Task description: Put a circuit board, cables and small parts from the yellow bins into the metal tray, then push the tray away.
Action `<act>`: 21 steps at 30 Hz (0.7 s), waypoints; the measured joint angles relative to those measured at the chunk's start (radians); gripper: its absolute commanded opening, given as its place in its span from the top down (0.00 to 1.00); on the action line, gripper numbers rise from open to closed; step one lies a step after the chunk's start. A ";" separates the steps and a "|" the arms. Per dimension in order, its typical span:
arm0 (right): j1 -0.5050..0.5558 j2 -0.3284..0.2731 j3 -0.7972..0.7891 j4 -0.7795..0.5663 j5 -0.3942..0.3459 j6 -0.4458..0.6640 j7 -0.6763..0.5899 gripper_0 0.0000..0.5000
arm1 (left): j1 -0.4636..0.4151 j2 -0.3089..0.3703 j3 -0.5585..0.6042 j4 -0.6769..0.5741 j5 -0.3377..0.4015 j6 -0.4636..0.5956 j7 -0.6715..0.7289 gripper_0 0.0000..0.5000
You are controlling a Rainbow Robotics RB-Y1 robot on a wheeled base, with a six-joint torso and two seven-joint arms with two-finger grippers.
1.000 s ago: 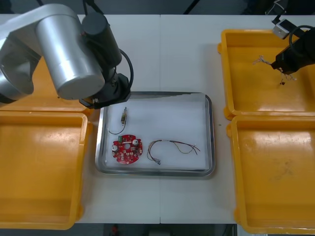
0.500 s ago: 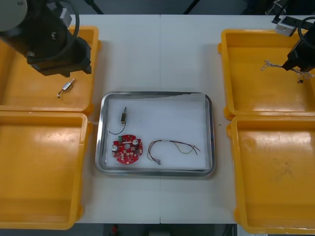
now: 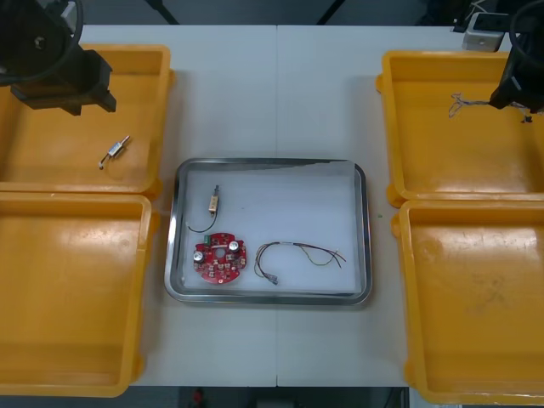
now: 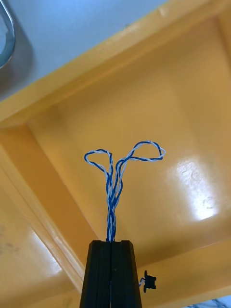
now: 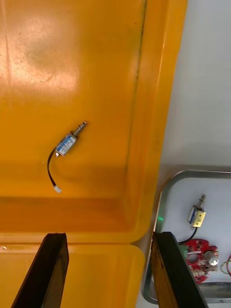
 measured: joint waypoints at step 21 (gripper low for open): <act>0.095 0.090 0.239 -0.396 -0.158 -0.071 -0.198 1.00 | 0.000 0.000 -0.096 0.215 0.004 -0.189 -0.493 0.00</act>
